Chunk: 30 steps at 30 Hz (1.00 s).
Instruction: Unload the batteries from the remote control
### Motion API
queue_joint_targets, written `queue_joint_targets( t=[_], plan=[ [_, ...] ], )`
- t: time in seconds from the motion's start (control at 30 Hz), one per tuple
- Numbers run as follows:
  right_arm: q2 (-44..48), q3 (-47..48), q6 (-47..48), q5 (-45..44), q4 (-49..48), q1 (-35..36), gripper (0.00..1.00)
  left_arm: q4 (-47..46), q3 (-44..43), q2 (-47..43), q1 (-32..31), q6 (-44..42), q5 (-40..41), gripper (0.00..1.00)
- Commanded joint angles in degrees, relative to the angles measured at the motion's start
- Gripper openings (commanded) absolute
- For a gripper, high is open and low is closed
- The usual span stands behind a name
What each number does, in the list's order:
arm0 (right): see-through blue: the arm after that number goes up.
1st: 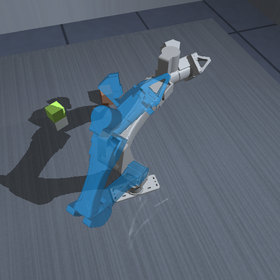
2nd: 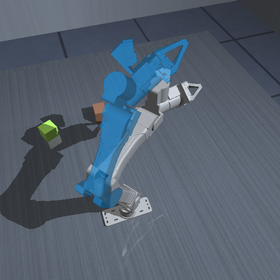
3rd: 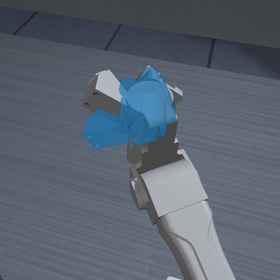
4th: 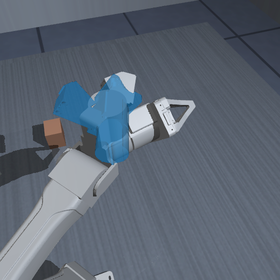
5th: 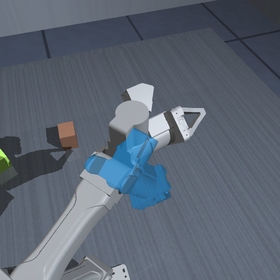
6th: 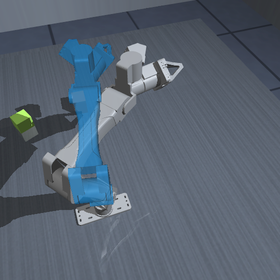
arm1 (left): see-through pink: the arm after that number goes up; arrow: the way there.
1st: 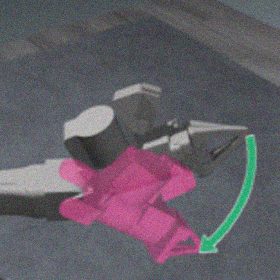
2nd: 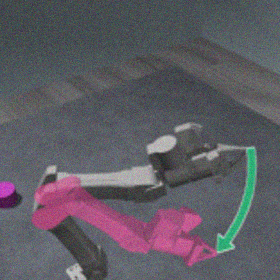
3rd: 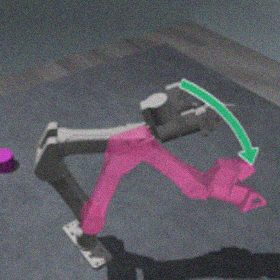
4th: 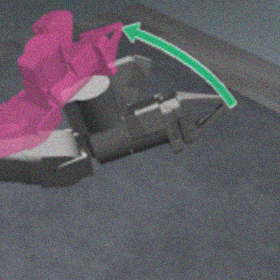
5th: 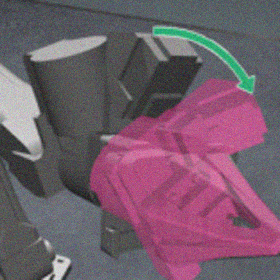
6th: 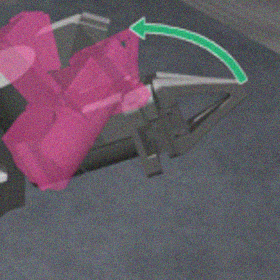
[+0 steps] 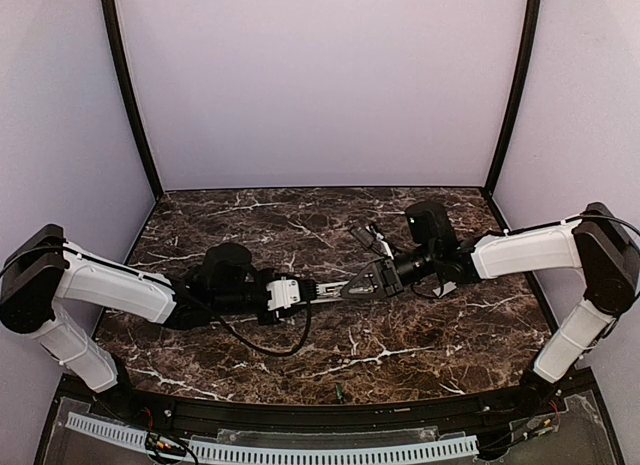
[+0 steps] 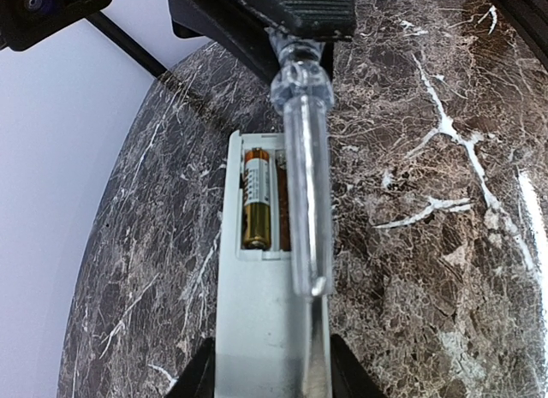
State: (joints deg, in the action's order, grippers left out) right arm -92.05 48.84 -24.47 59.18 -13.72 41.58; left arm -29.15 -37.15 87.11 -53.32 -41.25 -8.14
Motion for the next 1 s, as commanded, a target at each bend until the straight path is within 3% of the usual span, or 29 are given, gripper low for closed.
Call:
queue_joint_targets(
  t=[0.0,0.6,0.97],
  plan=[
    [-0.4,0.6,0.8,-0.6,-0.7,-0.1,0.0,-1.8,-1.1,0.0,0.0,0.6,-0.6,0.0],
    [4.8,-1.0,1.3,-4.6,3.5,-1.8,0.0,-0.9,-1.7,-0.8,0.0,0.8,-0.4,0.0],
    [11.7,-0.4,5.3,-10.0,14.8,-2.3,0.0,3.6,-4.1,-2.1,0.0,0.8,0.7,0.0]
  ],
)
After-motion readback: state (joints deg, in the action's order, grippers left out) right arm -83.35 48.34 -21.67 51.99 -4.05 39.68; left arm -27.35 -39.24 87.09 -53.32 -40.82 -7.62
